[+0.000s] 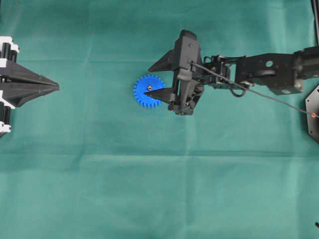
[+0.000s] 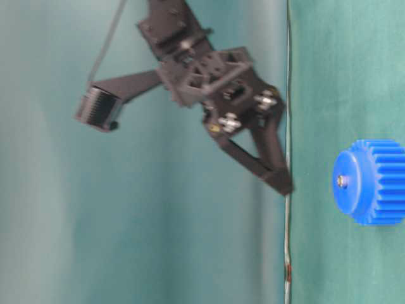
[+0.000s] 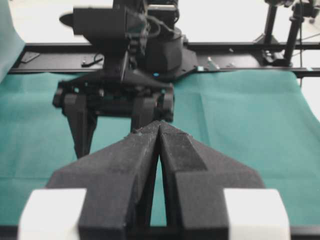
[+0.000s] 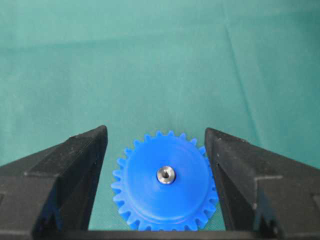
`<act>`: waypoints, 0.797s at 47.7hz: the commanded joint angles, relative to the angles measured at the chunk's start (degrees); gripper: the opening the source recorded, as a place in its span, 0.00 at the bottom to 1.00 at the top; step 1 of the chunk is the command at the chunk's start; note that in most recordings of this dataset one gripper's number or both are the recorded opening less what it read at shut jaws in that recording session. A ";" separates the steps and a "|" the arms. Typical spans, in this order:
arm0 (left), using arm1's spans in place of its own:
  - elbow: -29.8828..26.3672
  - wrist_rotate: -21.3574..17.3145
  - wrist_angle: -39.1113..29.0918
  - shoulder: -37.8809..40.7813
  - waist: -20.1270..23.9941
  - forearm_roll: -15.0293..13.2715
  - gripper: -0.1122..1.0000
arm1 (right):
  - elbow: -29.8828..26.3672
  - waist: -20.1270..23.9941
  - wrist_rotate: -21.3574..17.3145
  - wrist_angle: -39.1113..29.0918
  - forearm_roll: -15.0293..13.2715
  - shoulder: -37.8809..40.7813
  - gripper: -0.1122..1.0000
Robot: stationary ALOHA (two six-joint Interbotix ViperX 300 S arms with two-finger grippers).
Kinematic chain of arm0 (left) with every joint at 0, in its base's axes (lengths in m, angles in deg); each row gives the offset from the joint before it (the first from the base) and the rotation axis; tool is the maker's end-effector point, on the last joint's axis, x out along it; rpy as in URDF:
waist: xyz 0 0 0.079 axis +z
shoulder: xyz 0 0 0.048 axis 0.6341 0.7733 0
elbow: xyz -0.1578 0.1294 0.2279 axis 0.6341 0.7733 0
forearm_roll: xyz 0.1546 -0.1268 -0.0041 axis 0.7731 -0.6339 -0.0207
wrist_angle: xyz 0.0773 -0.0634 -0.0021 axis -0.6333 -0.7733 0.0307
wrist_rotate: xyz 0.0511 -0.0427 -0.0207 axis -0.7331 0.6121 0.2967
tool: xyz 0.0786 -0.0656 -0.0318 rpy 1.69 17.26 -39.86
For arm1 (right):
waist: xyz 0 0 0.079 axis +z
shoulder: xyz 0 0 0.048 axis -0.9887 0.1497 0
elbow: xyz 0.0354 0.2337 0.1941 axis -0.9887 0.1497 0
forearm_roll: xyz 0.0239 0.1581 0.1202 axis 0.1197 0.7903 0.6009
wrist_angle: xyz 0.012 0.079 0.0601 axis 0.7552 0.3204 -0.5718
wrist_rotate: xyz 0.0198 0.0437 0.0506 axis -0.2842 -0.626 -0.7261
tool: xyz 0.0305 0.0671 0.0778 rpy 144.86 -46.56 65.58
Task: Insert the shaft placed at a random location into the center hole of the medium gear at another random location.
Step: 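Open the right gripper and raise it away from the gear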
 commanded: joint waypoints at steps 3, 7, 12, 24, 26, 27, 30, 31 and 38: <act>-1.14 0.00 0.26 0.18 -0.09 0.18 0.10 | 0.00 -0.09 0.35 -1.58 0.00 -5.01 0.81; -1.14 0.00 0.26 0.18 -0.09 0.18 0.10 | 1.05 -0.09 0.44 -2.11 0.00 -7.47 0.81; -1.14 0.18 0.26 0.18 -0.09 0.18 0.10 | 2.90 -0.09 0.35 -2.11 0.00 -10.46 0.81; -1.14 0.35 0.26 0.09 -0.09 0.18 0.10 | 8.88 -0.09 0.35 -1.76 0.00 -18.37 0.81; -1.14 0.35 0.26 0.00 -0.09 0.18 0.10 | 9.84 -0.09 0.35 -1.76 0.00 -19.78 0.81; -1.14 0.35 0.26 0.00 -0.09 0.18 0.10 | 10.46 -0.18 0.35 -1.76 0.00 -20.48 0.81; -1.14 0.35 0.26 0.00 -0.09 0.18 0.10 | 12.22 -0.18 0.26 -1.67 0.00 -22.76 0.81; -1.14 0.35 0.26 0.00 -0.09 0.18 0.10 | 12.74 -0.09 0.26 -1.67 0.09 -23.55 0.81; -1.14 0.26 0.26 -0.09 -0.09 0.18 0.10 | 16.17 -0.09 0.18 -1.67 0.18 -28.21 0.81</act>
